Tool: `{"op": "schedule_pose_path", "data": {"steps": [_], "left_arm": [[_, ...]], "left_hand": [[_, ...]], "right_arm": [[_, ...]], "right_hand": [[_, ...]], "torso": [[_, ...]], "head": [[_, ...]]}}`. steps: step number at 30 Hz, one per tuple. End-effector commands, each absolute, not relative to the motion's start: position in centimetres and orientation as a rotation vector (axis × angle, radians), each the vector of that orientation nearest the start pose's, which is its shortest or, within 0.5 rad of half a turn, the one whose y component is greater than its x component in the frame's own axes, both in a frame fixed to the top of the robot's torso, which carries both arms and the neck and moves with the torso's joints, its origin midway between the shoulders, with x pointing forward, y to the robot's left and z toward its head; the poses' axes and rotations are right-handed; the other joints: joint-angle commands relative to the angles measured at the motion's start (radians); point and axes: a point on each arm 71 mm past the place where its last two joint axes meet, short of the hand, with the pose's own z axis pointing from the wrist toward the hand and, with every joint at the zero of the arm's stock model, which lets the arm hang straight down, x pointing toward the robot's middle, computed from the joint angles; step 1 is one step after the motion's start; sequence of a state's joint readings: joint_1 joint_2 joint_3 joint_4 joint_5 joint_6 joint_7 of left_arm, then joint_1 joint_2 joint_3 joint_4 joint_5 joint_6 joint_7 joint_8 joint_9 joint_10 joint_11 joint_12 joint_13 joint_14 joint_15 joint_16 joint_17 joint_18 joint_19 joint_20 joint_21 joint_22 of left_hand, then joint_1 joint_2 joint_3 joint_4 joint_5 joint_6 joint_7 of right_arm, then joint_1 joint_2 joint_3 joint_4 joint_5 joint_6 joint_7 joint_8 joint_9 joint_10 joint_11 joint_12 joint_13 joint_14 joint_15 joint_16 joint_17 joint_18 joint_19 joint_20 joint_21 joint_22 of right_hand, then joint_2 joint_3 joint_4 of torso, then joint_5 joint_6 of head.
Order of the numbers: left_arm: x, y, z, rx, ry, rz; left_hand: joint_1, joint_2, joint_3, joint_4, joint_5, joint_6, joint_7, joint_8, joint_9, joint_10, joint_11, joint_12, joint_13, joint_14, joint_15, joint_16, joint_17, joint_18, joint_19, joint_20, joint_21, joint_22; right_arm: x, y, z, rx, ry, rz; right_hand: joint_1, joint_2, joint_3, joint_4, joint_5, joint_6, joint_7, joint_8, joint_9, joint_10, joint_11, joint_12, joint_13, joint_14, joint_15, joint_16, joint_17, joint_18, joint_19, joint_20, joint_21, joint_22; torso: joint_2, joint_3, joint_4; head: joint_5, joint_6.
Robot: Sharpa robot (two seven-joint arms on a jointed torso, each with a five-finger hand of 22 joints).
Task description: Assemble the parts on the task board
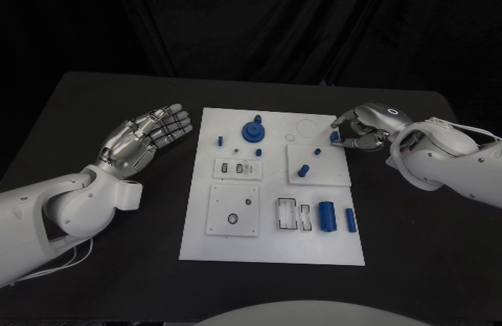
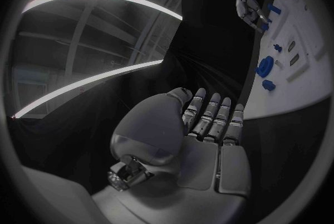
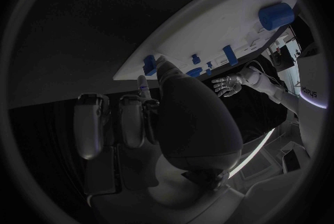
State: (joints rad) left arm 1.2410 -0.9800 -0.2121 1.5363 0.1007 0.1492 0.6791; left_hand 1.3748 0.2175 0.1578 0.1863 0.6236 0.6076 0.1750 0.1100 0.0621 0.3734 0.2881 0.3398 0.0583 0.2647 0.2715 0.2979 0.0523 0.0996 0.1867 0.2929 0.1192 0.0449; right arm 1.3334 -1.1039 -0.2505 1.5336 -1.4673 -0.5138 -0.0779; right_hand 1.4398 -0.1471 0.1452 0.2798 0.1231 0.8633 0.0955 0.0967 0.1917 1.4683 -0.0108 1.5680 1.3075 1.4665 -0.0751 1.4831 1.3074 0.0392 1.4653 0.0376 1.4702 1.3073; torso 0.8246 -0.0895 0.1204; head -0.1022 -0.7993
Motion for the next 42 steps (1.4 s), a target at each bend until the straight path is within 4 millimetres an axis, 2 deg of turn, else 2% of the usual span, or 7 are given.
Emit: {"op": "schedule_pose_path", "data": {"steps": [1, 12, 27, 34, 39, 40, 42], "left_arm": [[45.5, 26.5, -18.3, -0.974, 1.108, -2.082], [45.5, 26.5, -18.4, -0.976, 1.113, -2.084], [45.5, 26.5, -18.4, -0.980, 1.121, -2.084], [45.5, 26.5, -18.5, -0.981, 1.124, -2.084], [45.4, 26.7, -18.5, -0.984, 1.124, -2.081], [45.4, 26.7, -18.5, -0.984, 1.123, -2.080], [45.4, 26.8, -18.5, -0.985, 1.123, -2.077]], "left_hand": [[-0.003, -0.008, 0.007, -0.002, 0.002, -0.004, 0.013, 0.002, 0.001, -0.004, 0.003, -0.003, 0.000, 0.000, 0.007, 0.004, 0.001, -0.017, 0.004, 0.000, 0.002, -0.001], [-0.003, -0.008, 0.009, -0.002, 0.002, -0.005, 0.013, 0.002, 0.001, -0.006, 0.003, -0.005, 0.000, -0.002, 0.007, 0.004, 0.001, -0.018, 0.003, 0.000, 0.001, -0.002], [-0.004, -0.008, 0.010, -0.001, 0.002, -0.005, 0.013, 0.002, 0.001, -0.006, 0.003, -0.005, 0.000, -0.002, 0.008, 0.004, 0.001, -0.018, 0.002, 0.000, 0.001, -0.002], [-0.004, -0.008, 0.012, -0.001, 0.002, -0.006, 0.014, 0.002, 0.001, -0.007, 0.003, -0.005, 0.000, -0.003, 0.008, 0.004, 0.001, -0.018, 0.001, 0.000, 0.000, -0.002], [-0.005, -0.008, 0.013, -0.001, 0.001, -0.006, 0.014, 0.002, 0.001, -0.007, 0.003, -0.005, 0.000, -0.004, 0.008, 0.004, 0.001, -0.019, 0.000, -0.001, 0.000, -0.002], [-0.005, -0.008, 0.013, -0.001, 0.001, -0.006, 0.014, 0.002, 0.001, -0.007, 0.003, -0.005, 0.000, -0.004, 0.008, 0.004, 0.001, -0.019, 0.000, -0.001, 0.000, -0.002], [-0.005, -0.008, 0.013, -0.001, 0.001, -0.006, 0.014, 0.002, 0.001, -0.007, 0.003, -0.005, 0.000, -0.004, 0.008, 0.004, 0.001, -0.019, 0.000, -0.001, 0.000, -0.002]], "right_arm": [[46.6, -33.5, -18.1, -0.074, 1.556, 0.344], [46.8, -33.4, -18.2, -0.078, 1.551, 0.346], [47.0, -33.2, -18.3, -0.083, 1.543, 0.353], [46.9, -33.1, -18.0, -0.086, 1.507, 0.367], [46.5, -32.8, -17.6, -0.084, 1.455, 0.398], [46.4, -32.6, -17.4, -0.083, 1.445, 0.408], [45.9, -32.2, -17.1, -0.081, 1.424, 0.432]], "right_hand": [[0.012, 0.001, -0.004, 0.001, 0.000, 0.013, 0.000, 0.006, 0.001, 0.102, 0.006, 0.003, 0.263, 0.075, 0.005, -0.005, 0.115, -0.005, 0.036, 0.002, -0.004, 0.182], [0.018, 0.007, -0.013, 0.005, 0.000, 0.082, -0.002, 0.049, 0.029, 0.102, 0.007, 0.003, 0.263, 0.074, 0.006, -0.006, 0.112, -0.004, 0.035, 0.005, -0.008, 0.182], [0.011, 0.022, -0.019, 0.004, 0.015, 0.124, -0.010, 0.103, 0.069, 0.102, 0.006, 0.003, 0.263, 0.073, 0.005, -0.010, 0.107, -0.003, 0.033, 0.004, -0.013, 0.181], [0.008, 0.045, -0.016, 0.002, 0.085, 0.116, -0.014, 0.142, 0.103, 0.102, 0.006, 0.003, 0.263, 0.072, 0.004, -0.012, 0.102, -0.003, 0.033, 0.003, -0.016, 0.182], [0.020, 0.065, -0.006, -0.006, 0.164, 0.121, -0.019, 0.170, 0.124, 0.102, 0.006, 0.003, 0.263, 0.071, 0.004, -0.016, 0.096, -0.003, 0.033, 0.002, -0.017, 0.182], [0.027, 0.067, -0.002, -0.011, 0.202, 0.126, -0.020, 0.180, 0.131, 0.102, 0.007, 0.003, 0.263, 0.071, 0.005, -0.016, 0.096, -0.003, 0.034, 0.002, -0.017, 0.183], [0.034, 0.067, 0.002, -0.015, 0.235, 0.127, -0.021, 0.190, 0.139, 0.102, 0.007, 0.003, 0.263, 0.071, 0.005, -0.016, 0.096, -0.003, 0.034, 0.003, -0.018, 0.183]], "torso": [[0.001, -0.0002, 0.0004], [0.000, 0.0007, -0.0001], [0.000, 0.0002, 0.0007], [0.000, 0.0002, 0.0003], [0.000, 0.0002, -0.0001], [0.000, 0.0002, -0.0002], [0.000, 0.0001, -0.0006]], "head": [[-0.001, 0.000], [0.000, -0.002], [0.001, -0.007], [0.002, -0.009], [0.007, -0.011], [0.007, -0.011], [0.008, -0.010]]}}
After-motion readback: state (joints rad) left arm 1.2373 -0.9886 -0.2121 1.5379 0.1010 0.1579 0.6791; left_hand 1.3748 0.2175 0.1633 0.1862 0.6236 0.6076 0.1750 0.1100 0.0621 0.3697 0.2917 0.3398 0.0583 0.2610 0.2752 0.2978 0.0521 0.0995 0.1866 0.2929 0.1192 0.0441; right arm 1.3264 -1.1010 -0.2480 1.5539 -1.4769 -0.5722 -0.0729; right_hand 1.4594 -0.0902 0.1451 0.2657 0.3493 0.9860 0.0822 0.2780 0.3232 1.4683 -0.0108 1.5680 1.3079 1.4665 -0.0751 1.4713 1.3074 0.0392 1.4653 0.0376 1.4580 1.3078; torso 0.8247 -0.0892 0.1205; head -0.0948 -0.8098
